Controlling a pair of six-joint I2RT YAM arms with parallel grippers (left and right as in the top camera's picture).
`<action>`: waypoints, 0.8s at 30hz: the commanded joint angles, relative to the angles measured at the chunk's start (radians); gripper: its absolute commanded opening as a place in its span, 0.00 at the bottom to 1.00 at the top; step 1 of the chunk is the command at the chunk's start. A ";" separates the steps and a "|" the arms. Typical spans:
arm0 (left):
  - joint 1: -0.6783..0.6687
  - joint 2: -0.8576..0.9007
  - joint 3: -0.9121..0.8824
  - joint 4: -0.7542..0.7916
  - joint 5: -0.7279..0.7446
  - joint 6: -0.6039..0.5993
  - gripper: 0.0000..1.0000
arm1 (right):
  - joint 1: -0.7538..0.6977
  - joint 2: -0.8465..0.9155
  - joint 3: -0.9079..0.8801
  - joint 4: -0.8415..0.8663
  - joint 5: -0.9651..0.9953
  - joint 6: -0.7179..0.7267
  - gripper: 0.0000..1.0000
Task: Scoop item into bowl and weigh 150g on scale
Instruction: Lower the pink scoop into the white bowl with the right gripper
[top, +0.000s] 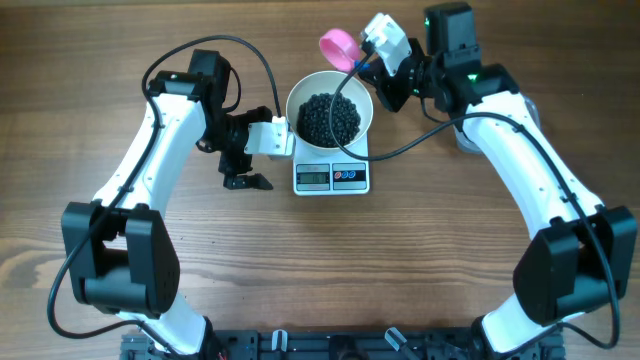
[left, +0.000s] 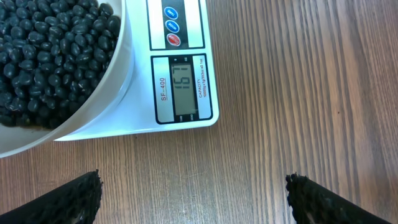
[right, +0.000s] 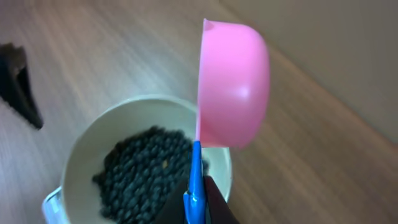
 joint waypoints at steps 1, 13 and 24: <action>-0.003 0.000 -0.007 0.000 0.001 -0.002 1.00 | 0.005 0.036 0.015 0.049 -0.001 0.016 0.04; -0.003 0.000 -0.007 0.000 0.001 -0.002 1.00 | 0.032 0.061 0.014 -0.049 -0.027 0.031 0.04; -0.003 0.000 -0.007 0.000 0.001 -0.002 1.00 | 0.034 0.061 0.014 -0.192 0.000 -0.081 0.04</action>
